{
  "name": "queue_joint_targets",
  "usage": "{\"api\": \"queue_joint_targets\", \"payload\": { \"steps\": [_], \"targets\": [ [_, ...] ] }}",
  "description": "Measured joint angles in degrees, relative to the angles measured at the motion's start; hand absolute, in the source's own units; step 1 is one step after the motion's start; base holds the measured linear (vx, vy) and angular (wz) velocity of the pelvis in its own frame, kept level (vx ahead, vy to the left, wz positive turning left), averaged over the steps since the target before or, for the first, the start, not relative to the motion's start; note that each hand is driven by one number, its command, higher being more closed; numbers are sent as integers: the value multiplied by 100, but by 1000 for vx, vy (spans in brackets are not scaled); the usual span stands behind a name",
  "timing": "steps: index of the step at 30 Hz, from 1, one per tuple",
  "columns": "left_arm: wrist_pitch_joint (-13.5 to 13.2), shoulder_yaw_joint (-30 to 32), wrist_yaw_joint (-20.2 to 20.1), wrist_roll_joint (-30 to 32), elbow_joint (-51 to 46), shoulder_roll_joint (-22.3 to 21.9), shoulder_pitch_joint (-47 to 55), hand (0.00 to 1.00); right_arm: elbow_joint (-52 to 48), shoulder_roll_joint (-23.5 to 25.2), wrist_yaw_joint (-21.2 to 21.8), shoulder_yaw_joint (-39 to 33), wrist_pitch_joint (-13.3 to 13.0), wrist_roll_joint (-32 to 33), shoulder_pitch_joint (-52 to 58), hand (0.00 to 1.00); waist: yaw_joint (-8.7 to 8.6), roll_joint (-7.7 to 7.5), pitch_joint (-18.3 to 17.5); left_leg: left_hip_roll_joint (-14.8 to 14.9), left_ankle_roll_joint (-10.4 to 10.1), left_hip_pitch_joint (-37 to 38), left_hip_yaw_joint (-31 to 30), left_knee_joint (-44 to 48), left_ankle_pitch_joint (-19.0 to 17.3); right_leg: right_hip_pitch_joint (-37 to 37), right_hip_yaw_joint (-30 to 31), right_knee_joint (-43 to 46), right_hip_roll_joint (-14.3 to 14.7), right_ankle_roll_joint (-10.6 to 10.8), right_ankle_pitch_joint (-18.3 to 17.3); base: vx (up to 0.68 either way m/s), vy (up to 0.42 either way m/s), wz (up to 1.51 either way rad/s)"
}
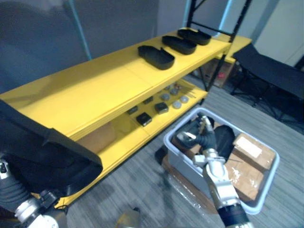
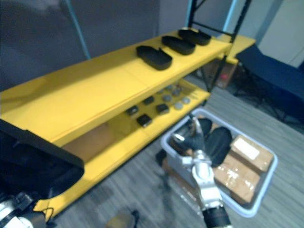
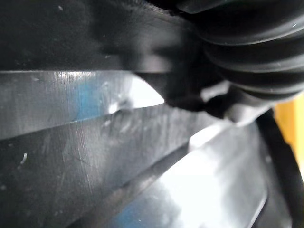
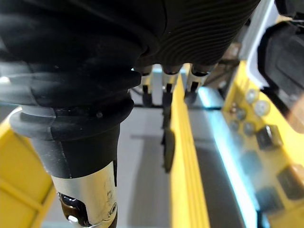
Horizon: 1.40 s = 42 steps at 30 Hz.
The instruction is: Walk over and take plastic housings, then place them on the shelf
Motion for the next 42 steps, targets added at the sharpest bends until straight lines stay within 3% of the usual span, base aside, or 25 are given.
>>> {"api": "queue_joint_targets", "payload": {
  "steps": [4,6,8,10,11,13,15,18,23,29,32,34,35,36,37,38,39,41,42],
  "targets": [
    [-10,-193,-25,0,9,-36,53,100,-118,-32,91,22,-1,-60,13,0,-92,38,76,100,-9,-208,335,74,59,-71,16,322,-102,-48,-231,-69,12,52],
    [-19,-436,-70,57,4,77,-67,100,-164,-30,73,26,-31,-142,100,0,-184,48,96,39,15,-310,115,34,176,-285,440,892,-216,-52,-229,-60,72,77],
    [-21,-731,-83,162,5,439,-408,100,-192,-37,56,11,-125,-167,169,0,-299,-47,117,-94,68,-468,-217,-88,321,-653,1028,1488,-297,-91,-249,-31,55,98],
    [-40,-938,-93,287,28,817,-964,100,-200,-46,-74,-40,-397,-410,112,0,-382,-94,190,-173,122,-705,-544,-285,629,-1133,1445,2093,-327,-145,-272,2,-16,97],
    [-148,-1036,-45,287,138,1045,-1532,100,-193,-56,-265,-115,-628,-767,-129,0,-475,-73,421,-206,45,-852,-746,-500,950,-1410,1605,2309,-286,-288,-638,-15,-58,72],
    [-208,-1025,61,287,319,1097,-2020,100,-185,-163,-466,-153,-786,-1118,-583,0,-458,-106,683,-275,0,-934,-740,-622,1157,-1572,1559,2250,-272,-361,-938,-68,-86,29],
    [-220,-1046,192,311,435,1064,-2288,100,-186,-389,-632,-219,-997,-1450,-1184,0,-477,78,993,-316,-62,-1125,-671,-603,1294,-1631,1577,2039,-273,-111,-1174,-99,-90,-11],
    [-304,-1052,216,514,436,1080,-2360,100,-181,-624,-709,-265,-1002,-1735,-1397,0,-467,161,1254,-284,-154,-1242,-607,-588,1374,-1804,1586,2139,-286,145,-1506,-125,-105,-12],
    [-487,-1053,408,658,449,1077,-2380,100,-182,-701,-909,-314,-1003,-1775,-1391,0,-550,162,1663,-244,-219,-1508,-569,-202,1345,-2182,1633,2893,-408,128,-1975,-144,-100,2],
    [-489,-1018,449,668,456,1034,-2053,100,-209,-583,-954,-311,-1030,-1927,-1160,0,-563,145,1805,-294,-184,-1760,-444,942,674,-2072,1735,3322,-529,175,-2256,-18,16,-7],
    [-504,-906,446,675,442,1028,-1829,100,-303,-530,-1077,-340,-1073,-1926,-892,0,-536,149,1794,-362,-125,-1604,-414,1164,422,-1595,1551,3005,-545,237,-2251,82,75,13],
    [-521,-734,434,666,357,1030,-1682,100,-333,-431,-1166,-390,-1087,-1915,-699,0,-502,28,1691,-370,180,-1550,-98,1489,115,-1179,1395,2676,-561,406,-2048,187,116,24],
    [-589,-683,451,657,329,1024,-1626,100,-380,-416,-1203,-397,-1095,-1922,-566,0,-459,57,1571,-343,94,-1541,57,1752,-221,-1294,1588,3171,-613,159,-1864,231,119,24],
    [-609,-630,516,708,308,1019,-1625,100,-367,-383,-1242,-379,-1095,-1924,-545,0,-466,49,1550,-389,176,-1439,34,1895,-390,-1637,1927,3965,-758,-423,-1461,202,123,19],
    [-609,-594,553,737,275,1024,-1587,100,-368,-345,-1256,-360,-1095,-1925,-548,0,-467,50,1533,-387,208,-1343,27,1894,-460,-1787,2096,4301,-794,-585,-1110,232,188,9],
    [-608,-537,657,877,157,1045,-1461,100,-368,-244,-1265,-361,-1097,-1937,-541,0,-478,34,1443,-364,267,-1084,-66,1765,-545,-2011,2438,4715,-784,-616,-242,326,134,7],
    [-608,-516,700,939,24,1061,-1386,100,-365,-204,-1278,-374,-1123,-1943,-501,0,-504,38,1271,-323,347,-839,-149,1534,-582,-2206,2643,4971,-726,-574,111,378,114,9],
    [-610,-501,735,938,-101,1071,-1442,100,-366,-225,-1275,-405,-1208,-1954,-518,0,-539,87,1039,-231,427,-527,-348,1307,-646,-2475,2700,4827,-396,-541,-636,316,59,24],
    [-609,-503,743,936,-98,1075,-1490,100,-366,-230,-1276,-432,-1223,-1955,-520,0,-572,148,1000,-202,433,-429,-419,1227,-657,-2550,2704,4594,-250,-527,-788,315,41,53]
  ]
}}
